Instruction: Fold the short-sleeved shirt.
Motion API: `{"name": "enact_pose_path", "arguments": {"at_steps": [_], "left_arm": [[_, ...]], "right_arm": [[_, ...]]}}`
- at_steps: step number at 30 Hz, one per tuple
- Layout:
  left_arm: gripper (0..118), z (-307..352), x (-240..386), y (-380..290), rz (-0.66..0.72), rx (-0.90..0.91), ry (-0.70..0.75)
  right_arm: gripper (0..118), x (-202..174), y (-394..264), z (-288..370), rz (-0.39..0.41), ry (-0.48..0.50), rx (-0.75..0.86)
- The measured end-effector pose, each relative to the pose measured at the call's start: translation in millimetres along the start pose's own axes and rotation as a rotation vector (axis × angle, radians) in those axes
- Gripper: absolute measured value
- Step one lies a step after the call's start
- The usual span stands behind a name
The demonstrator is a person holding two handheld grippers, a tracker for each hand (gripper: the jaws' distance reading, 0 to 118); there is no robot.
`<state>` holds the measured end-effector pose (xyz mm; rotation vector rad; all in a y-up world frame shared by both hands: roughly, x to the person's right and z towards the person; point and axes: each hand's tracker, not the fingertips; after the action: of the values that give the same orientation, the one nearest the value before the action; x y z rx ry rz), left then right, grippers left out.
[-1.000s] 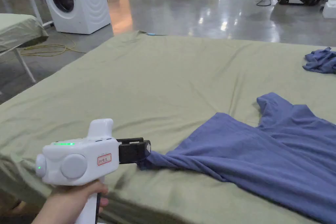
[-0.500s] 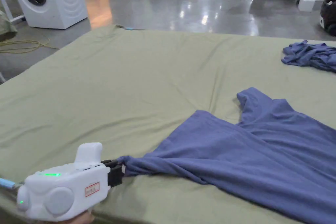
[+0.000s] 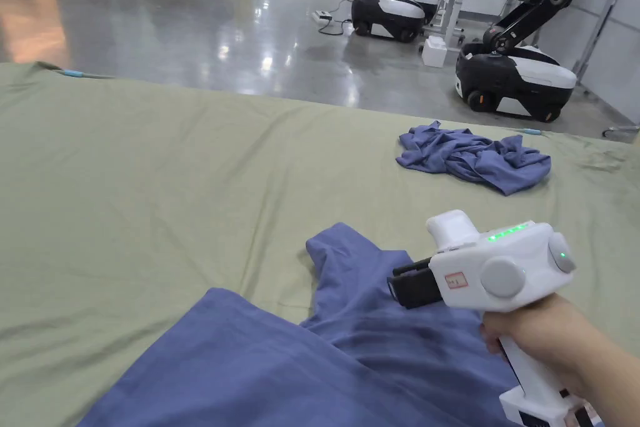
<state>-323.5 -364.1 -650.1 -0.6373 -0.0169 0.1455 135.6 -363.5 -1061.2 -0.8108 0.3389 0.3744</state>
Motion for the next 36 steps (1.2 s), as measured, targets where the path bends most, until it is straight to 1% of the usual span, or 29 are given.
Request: {"name": "enact_pose_path", "arguments": {"at_steps": [1, 2, 3, 4, 5, 6, 7, 8, 9, 10, 11, 12, 13, 16, 17, 18, 19, 20, 21, 22, 23, 24, 27, 30, 32, 33, 36], "left_arm": [[4, -1, 0, 2, -0.005, -0.002, -0.003], [4, -4, 0, 5, -0.011, -0.01, -0.004], [4, -5, 1, 6, -0.021, -0.011, -0.001], [4, -6, 1, 8, -0.028, -0.013, -0.003], [4, -6, 2, 9, -0.036, -0.016, -0.003], [4, -6, 2, 10, -0.042, -0.015, -0.003], [4, -6, 3, 12, -0.047, -0.016, -0.006], [4, -5, 4, 13, -0.056, -0.01, -0.007], [4, -4, 5, 15, -0.066, -0.008, -0.008], [4, -2, -1, 13, -0.074, 0.003, -0.01], [4, 0, -2, 15, -0.078, 0.012, -0.011], [4, 2, -2, 19, -0.076, 0.02, -0.012], [4, 6, -3, 24, -0.073, 0.034, -0.022], [4, 20, -6, 48, -0.081, 0.107, -0.051], [4, 26, -6, 61, -0.095, 0.144, -0.064], [4, 32, -5, 73, -0.112, 0.187, -0.074], [4, 38, -3, 84, -0.128, 0.212, -0.072], [4, 45, 0, 99, -0.158, 0.254, -0.062], [4, 53, 1, 114, -0.202, 0.303, -0.058], [4, 60, 4, 126, -0.233, 0.343, -0.049], [4, 70, 6, 142, -0.255, 0.384, -0.043], [4, 79, 8, 158, -0.27, 0.425, -0.05], [4, 102, 19, 204, -0.324, 0.527, -0.035], [4, 120, 31, 248, -0.352, 0.599, -0.026], [4, 129, 39, 278, -0.342, 0.609, -0.036], [4, 133, 43, 294, -0.338, 0.617, -0.036], [4, 140, 55, 334, -0.342, 0.647, -0.024]], "right_arm": [[114, 4, 5, -14, -0.014, 0.011, -0.01], [114, 6, 8, -28, -0.027, 0.047, -0.031], [111, 6, 12, -36, -0.023, 0.084, -0.058], [104, 4, 11, -41, 0.001, 0.103, -0.088], [83, 1, 8, -43, 0.02, 0.128, -0.111], [67, -1, 4, -41, 0.01, 0.203, -0.108], [47, -6, 0, -28, -0.003, 0.15, -0.045], [10, -6, -3, -20, 0.002, 0.179, -0.035], [5, -8, -6, -16, 0.008, 0.175, -0.038], [5, -12, -9, -9, 0.029, 0.129, -0.024], [5, -12, -12, -2, 0.022, 0.159, -0.024], [5, -12, -13, 8, 0.016, 0.134, 0.008], [5, -10, -13, 21, -0.002, 0.082, 0.046], [5, 17, -7, 85, -0.125, 0.093, 0.198], [5, 26, -3, 111, -0.127, 0.085, 0.245], [5, 33, 2, 140, -0.109, 0.02, 0.29], [5, 41, 5, 167, -0.095, -0.001, 0.323], [5, 52, 8, 200, -0.104, -0.029, 0.377], [5, 63, 10, 235, -0.133, -0.048, 0.433], [5, 72, 11, 264, -0.154, -0.039, 0.473], [5, 75, 9, 305, -0.173, -0.062, 0.54], [5, 82, 9, 340, -0.18, -0.059, 0.587], [5, 87, 2, 431, -0.156, -0.119, 0.716], [5, 85, -2, 498, -0.128, -0.155, 0.799], [5, 88, 0, 522, -0.102, -0.197, 0.809], [5, 90, 4, 533, -0.099, -0.2, 0.808], [5, 93, 16, 548, -0.107, -0.215, 0.824]]}}
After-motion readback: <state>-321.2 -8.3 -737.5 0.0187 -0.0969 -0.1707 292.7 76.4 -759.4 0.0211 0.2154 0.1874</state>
